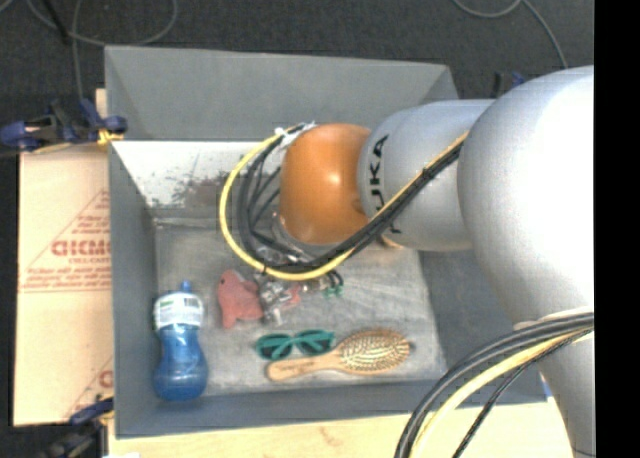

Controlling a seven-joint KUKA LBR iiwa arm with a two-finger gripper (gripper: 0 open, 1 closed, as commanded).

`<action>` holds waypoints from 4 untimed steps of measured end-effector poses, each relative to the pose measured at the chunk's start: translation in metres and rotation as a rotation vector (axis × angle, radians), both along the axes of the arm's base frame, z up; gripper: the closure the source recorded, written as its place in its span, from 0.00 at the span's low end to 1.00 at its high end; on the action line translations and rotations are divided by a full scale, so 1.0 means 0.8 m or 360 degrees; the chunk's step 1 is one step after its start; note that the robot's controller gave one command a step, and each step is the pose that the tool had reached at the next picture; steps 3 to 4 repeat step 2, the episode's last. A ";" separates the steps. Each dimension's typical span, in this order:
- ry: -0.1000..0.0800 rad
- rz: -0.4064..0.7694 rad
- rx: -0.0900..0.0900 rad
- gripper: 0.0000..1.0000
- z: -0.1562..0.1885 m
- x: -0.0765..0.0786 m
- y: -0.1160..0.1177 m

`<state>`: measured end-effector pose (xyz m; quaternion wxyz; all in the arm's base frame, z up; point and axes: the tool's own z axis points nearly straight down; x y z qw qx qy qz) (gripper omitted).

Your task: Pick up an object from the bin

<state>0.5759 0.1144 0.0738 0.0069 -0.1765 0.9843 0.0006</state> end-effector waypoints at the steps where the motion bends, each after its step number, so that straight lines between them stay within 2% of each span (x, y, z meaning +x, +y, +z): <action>1: 0.0000 -0.0001 0.0000 1.00 0.000 0.000 0.000; 2: 0.0014 -0.0130 -0.0001 1.00 0.164 0.004 -0.019; 4: 0.0014 -0.0130 -0.0001 1.00 0.164 0.004 -0.019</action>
Offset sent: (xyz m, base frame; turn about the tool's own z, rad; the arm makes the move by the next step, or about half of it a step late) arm 0.0019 -0.0152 0.1299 0.0846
